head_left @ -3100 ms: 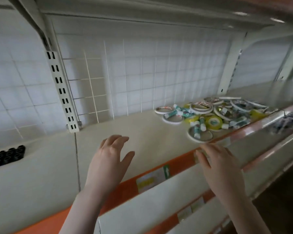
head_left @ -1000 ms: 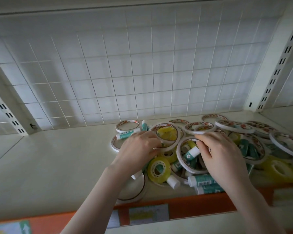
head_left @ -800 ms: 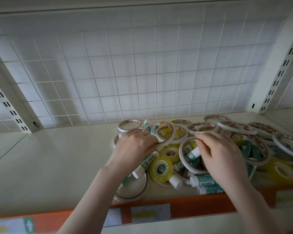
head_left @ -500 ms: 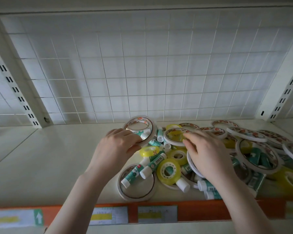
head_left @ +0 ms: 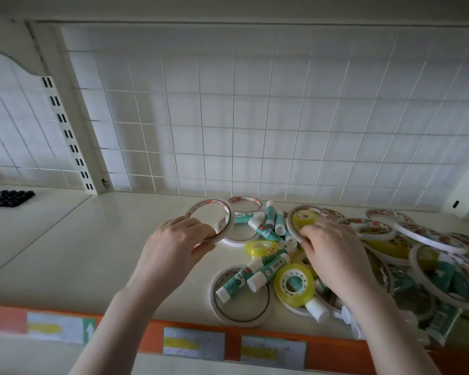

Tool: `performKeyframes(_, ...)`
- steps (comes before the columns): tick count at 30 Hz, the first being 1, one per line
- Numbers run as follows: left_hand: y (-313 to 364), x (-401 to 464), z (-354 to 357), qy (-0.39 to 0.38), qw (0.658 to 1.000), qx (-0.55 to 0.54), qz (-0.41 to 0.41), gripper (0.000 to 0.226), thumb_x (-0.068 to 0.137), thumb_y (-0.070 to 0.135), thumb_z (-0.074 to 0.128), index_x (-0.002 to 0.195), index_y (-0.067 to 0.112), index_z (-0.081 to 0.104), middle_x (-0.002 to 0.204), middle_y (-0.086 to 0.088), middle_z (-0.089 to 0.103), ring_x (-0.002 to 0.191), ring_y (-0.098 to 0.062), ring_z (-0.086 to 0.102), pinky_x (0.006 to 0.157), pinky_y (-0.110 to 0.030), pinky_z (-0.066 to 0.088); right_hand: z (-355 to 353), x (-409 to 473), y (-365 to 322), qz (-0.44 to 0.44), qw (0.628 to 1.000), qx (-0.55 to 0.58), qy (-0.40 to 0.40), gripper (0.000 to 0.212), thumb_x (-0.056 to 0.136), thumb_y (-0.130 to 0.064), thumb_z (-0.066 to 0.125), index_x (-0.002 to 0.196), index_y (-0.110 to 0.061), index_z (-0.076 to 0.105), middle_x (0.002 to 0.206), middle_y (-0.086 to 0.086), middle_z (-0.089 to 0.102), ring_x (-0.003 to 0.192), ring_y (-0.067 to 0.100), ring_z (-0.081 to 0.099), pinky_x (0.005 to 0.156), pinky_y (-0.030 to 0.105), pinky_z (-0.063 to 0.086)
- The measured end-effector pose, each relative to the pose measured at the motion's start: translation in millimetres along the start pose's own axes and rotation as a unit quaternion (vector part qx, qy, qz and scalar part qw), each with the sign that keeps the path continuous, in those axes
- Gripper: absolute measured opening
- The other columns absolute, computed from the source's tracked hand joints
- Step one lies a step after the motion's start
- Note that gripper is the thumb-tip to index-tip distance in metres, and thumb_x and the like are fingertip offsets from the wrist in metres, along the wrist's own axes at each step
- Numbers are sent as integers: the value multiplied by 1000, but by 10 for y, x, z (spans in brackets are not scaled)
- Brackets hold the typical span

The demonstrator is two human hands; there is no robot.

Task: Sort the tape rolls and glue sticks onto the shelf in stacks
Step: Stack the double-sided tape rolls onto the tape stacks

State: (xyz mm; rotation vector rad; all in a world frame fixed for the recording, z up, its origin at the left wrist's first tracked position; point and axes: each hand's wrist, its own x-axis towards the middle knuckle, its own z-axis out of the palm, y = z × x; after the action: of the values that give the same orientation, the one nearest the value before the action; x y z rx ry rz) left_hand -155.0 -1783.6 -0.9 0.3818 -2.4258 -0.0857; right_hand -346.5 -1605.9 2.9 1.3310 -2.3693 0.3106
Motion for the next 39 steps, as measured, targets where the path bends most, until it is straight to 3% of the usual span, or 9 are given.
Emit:
performKeyframes(4,-21,-44,-34,11,1000,7,-9,8,71,21,72,77,20,68,69,8,62,64,-19,59,55,-27,46,55,-11,-2,-25,996,27,80,24,56,-2,85,69,-11,68,64,0,63,58,20,61,56,34,52)
performKeyframes(8,-39,-101,-94,13,999,25,-23,10,73,29,63,77,20,68,69,10,62,65,-16,58,53,-31,49,28,-8,-25,-43,989,69,126,26,56,-2,86,76,-10,71,70,3,66,63,24,63,62,37,55)
performKeyframes(11,-68,-173,-174,20,998,44,-40,7,73,24,72,78,19,69,71,9,63,65,-18,60,55,-31,49,28,17,-62,-55,983,105,141,24,58,-3,84,77,-11,72,69,1,65,63,25,62,64,37,52)
performKeyframes(14,-120,-285,-284,17,996,57,-65,18,67,13,83,77,18,69,70,7,64,64,-21,60,55,-31,50,31,26,-158,-74,978,128,148,24,59,-2,84,78,-11,73,68,1,64,63,24,61,66,35,50)
performKeyframes(21,-424,-583,-688,42,990,84,-101,20,63,13,84,74,20,69,68,8,63,64,-20,61,53,-35,51,47,68,-718,-95,969,168,157,28,56,-2,85,77,-14,73,72,0,66,67,27,63,64,34,52)
performKeyframes(25,-781,-842,-999,69,987,95,-107,22,62,13,85,74,20,69,68,8,63,65,-15,59,52,-33,50,82,140,-1270,-111,965,184,147,27,52,-4,87,70,-16,70,65,0,62,62,29,61,57,34,52)
performKeyframes(28,-1154,-1090,-1304,88,986,107,-93,13,66,21,78,75,21,69,69,8,64,68,-9,54,58,-22,42,106,209,-1828,-125,963,188,149,27,53,-5,87,70,-17,70,63,-1,59,61,29,60,57,34,49)
performKeyframes(33,-1946,-1523,-1933,72,984,143,-80,27,56,14,88,75,21,70,69,9,65,62,-17,62,59,-25,48,215,386,-2950,-129,958,202,157,28,55,-6,86,74,-20,71,66,-3,62,65,26,62,64,27,29)
performKeyframes(39,-2990,-2025,-2688,66,981,158,-89,24,60,14,86,77,19,71,71,7,67,65,-21,64,62,-31,52,265,645,-4363,-143,945,241,171,28,55,-4,86,74,-19,73,65,-2,63,63,27,61,62,29,43)
